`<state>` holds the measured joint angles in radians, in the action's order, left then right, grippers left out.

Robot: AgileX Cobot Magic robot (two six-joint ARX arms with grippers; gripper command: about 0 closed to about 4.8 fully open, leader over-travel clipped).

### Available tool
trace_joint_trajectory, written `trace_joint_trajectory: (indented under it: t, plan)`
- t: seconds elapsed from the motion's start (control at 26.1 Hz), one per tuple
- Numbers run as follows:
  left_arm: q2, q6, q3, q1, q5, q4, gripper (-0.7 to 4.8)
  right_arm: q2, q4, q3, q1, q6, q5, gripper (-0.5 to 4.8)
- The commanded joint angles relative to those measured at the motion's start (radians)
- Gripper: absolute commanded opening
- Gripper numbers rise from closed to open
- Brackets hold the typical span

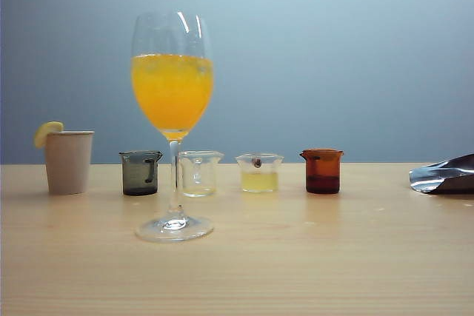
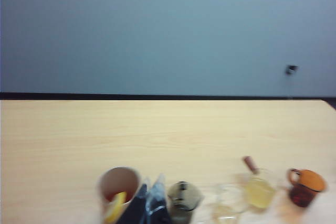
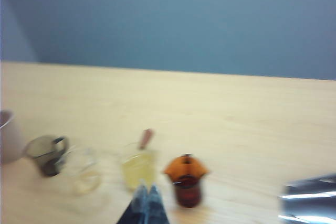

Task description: Pick up the third measuring cup from the left, pour the pineapple juice inside into the goblet, and finally put the measuring cup back in its original place.

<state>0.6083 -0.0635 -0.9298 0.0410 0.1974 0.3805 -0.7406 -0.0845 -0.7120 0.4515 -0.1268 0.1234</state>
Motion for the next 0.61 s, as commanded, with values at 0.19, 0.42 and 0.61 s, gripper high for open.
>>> trace_joint_trajectory:
  t: [0.19,0.42,0.61]
  plan:
    - [0.09,0.029,-0.031,0.129,-0.055,-0.021,-0.05,-0.225,0.273,0.004,0.091,-0.006,0.021,-0.06]
    - [0.111,0.19,-0.031,0.277,-0.04,-0.02,-0.05,-0.485,0.521,0.04,0.132,-0.042,0.028,-0.06]
    - [0.128,0.183,-0.031,0.345,-0.032,-0.007,-0.05,-0.643,0.657,0.04,0.132,-0.049,0.008,-0.06]
